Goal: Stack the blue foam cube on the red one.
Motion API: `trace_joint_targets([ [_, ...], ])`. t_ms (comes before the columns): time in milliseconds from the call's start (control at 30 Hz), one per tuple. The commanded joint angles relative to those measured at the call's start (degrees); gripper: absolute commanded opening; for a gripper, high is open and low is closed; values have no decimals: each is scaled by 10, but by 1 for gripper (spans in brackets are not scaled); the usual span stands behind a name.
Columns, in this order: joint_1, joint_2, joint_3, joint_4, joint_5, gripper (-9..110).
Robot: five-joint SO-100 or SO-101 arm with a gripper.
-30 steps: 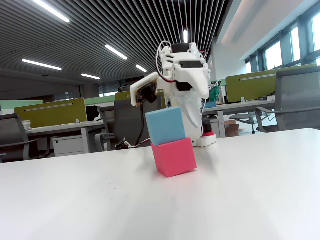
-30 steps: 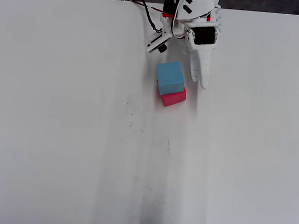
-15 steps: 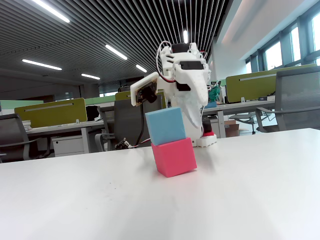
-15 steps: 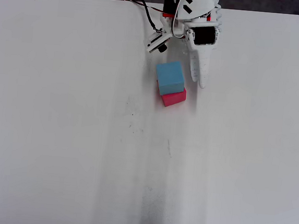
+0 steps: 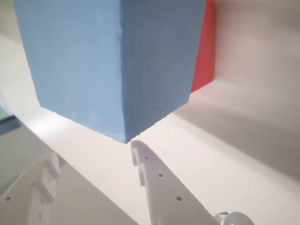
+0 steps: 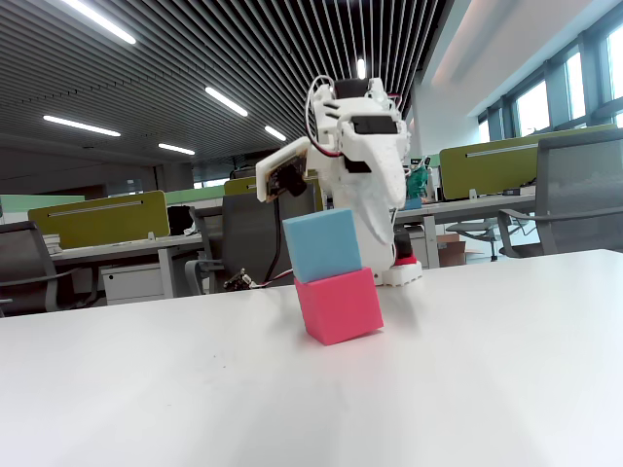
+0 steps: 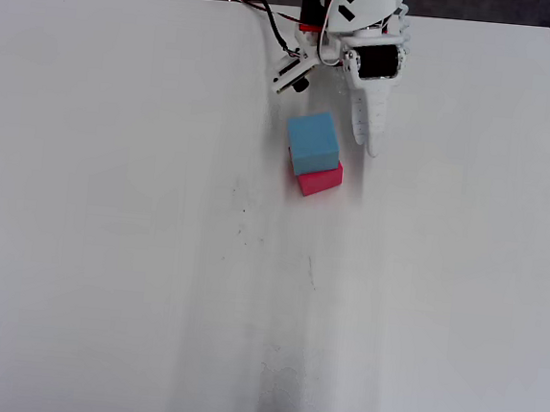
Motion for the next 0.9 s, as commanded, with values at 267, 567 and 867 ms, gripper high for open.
trace_joint_targets([
  [267, 16, 4, -96, 69, 1, 19],
  [567, 15, 4, -171, 91, 1, 19],
  [867, 69, 4, -200, 74, -3, 19],
])
